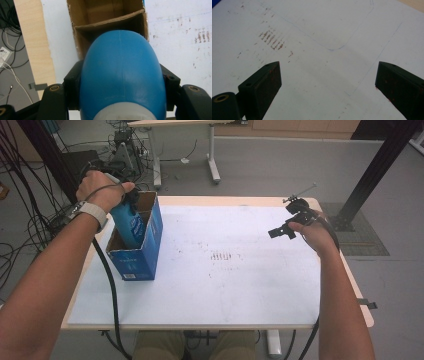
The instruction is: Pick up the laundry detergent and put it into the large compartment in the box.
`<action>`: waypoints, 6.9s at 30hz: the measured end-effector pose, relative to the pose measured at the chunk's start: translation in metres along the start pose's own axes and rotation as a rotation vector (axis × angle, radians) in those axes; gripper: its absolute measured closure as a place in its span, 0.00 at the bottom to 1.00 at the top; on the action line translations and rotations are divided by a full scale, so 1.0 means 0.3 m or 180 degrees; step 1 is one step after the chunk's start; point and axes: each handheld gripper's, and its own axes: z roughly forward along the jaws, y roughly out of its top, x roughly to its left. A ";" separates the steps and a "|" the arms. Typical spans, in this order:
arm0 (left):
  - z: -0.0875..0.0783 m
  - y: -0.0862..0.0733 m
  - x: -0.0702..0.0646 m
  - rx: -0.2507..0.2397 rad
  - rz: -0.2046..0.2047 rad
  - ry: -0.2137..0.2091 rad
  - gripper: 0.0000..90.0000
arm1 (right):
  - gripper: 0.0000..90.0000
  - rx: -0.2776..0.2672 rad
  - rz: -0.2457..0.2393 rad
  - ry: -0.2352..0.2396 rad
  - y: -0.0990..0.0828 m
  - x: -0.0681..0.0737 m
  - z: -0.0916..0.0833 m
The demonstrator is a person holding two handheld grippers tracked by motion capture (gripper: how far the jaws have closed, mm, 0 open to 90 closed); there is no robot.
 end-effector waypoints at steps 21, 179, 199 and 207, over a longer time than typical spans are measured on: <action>0.123 -0.008 0.005 0.0049 0.0010 0.0019 0.42 | 0.07 0.0036 0.0001 -0.0003 0.003 0.006 0.008; 0.288 -0.016 -0.001 0.0113 0.0138 0.0023 0.42 | 0.07 0.0040 0.0089 0.0012 -0.034 -0.012 0.025; 0.289 -0.018 -0.003 0.0106 0.0137 0.0027 0.42 | 0.07 0.0041 0.0087 0.0012 -0.036 -0.011 0.025; 0.289 -0.021 -0.001 0.0097 0.0140 0.0021 0.42 | 0.07 0.0042 0.0087 0.0014 -0.036 -0.010 0.025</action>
